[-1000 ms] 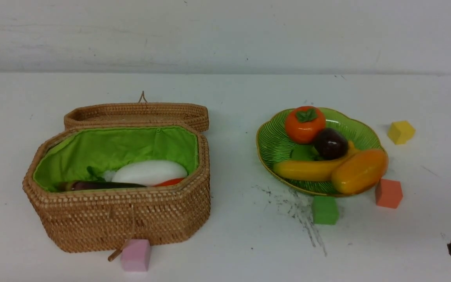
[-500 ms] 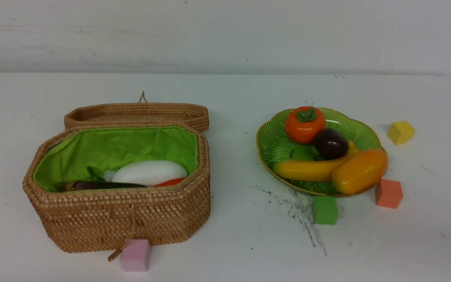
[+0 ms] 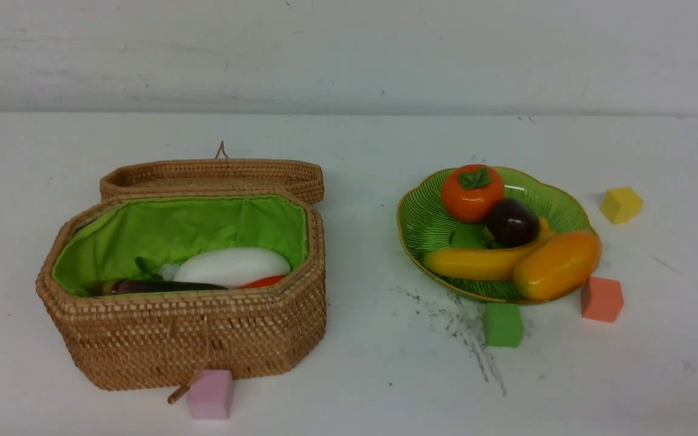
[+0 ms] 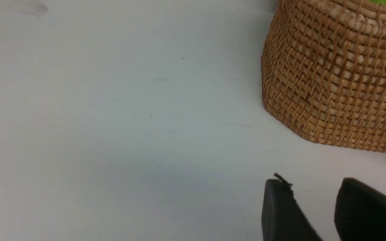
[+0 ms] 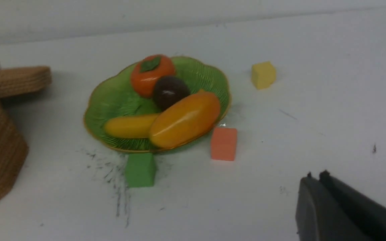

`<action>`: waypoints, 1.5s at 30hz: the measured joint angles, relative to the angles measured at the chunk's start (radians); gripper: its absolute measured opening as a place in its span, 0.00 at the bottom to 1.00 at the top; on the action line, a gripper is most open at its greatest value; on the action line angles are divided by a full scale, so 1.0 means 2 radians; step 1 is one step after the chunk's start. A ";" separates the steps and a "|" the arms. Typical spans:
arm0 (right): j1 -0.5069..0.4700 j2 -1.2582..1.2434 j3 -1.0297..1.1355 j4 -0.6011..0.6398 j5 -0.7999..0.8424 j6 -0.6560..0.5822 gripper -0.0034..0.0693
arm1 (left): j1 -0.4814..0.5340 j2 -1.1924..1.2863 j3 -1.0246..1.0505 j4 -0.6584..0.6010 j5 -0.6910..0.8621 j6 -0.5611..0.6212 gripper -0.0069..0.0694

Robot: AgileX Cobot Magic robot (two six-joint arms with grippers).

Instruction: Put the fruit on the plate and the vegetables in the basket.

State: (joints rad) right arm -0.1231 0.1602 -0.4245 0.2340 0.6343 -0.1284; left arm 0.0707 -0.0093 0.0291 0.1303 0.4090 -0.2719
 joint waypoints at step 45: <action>0.055 -0.086 0.218 -0.102 -0.116 0.015 0.07 | 0.000 0.000 0.000 0.000 0.000 0.000 0.40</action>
State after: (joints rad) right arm -0.0121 -0.0113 0.0107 0.0298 0.4029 -0.0994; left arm 0.0707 -0.0093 0.0291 0.1303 0.4090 -0.2719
